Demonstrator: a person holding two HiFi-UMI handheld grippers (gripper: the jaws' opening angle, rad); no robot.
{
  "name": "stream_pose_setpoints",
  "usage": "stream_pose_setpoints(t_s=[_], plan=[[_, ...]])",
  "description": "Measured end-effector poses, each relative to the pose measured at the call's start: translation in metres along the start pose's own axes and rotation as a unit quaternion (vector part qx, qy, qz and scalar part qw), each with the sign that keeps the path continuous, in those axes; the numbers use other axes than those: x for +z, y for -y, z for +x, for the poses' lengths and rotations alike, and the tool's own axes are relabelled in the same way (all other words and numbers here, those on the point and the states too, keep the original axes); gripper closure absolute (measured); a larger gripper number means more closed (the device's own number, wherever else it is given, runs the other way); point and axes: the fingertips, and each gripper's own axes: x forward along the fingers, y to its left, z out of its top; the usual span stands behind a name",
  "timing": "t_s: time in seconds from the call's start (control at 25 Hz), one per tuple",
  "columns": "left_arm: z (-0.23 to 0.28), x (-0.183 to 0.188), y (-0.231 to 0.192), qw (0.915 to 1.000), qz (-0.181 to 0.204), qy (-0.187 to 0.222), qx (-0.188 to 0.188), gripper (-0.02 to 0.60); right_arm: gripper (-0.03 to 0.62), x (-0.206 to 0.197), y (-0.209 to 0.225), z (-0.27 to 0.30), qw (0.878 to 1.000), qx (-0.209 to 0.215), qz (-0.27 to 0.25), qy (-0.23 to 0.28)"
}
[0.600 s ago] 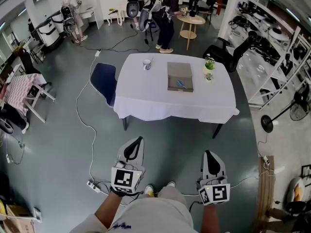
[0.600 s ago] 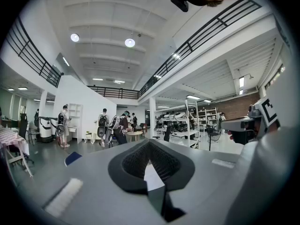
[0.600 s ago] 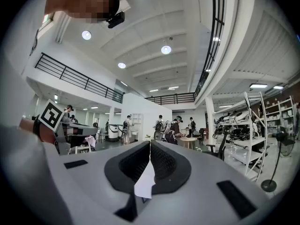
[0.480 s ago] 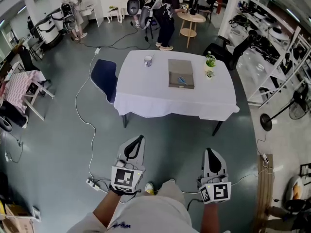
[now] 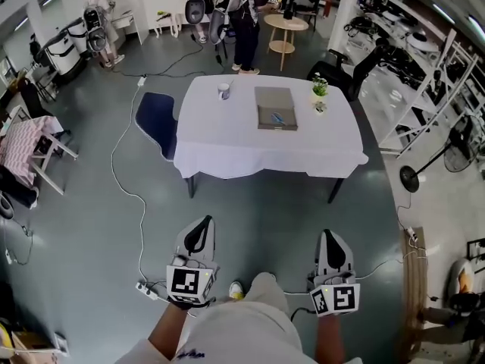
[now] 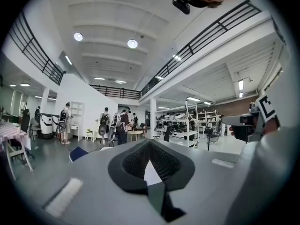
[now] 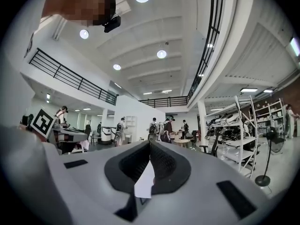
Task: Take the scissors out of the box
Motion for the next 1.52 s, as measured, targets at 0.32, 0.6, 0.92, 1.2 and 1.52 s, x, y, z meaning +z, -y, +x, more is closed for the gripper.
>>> stream_pose_setpoints(t_s=[0.32,0.6,0.92,1.2,1.52], plan=[[-0.007,-0.001,-0.002,1.0,-0.003,0.006,-0.004,0.574,0.555,0.002,-0.007,-0.006,1.0,0.011,-0.027,-0.003],[-0.018,-0.01,-0.011,1.0,0.001,-0.008,0.0,0.532,0.522,0.003,-0.008,-0.006,1.0,0.013,-0.02,-0.006],[-0.02,-0.006,-0.006,0.9998,0.0,0.006,-0.019,0.457,0.431,-0.005,-0.005,-0.001,1.0,0.011,-0.008,-0.008],[-0.021,0.007,-0.003,0.9988,-0.006,0.031,-0.039,0.345,0.387,0.001,-0.01,0.004,1.0,0.02,-0.008,-0.003],[-0.018,-0.004,0.001,0.9983,-0.019,0.017,-0.052,0.267,0.342,-0.02,0.011,-0.01,0.999,-0.001,0.008,-0.037]])
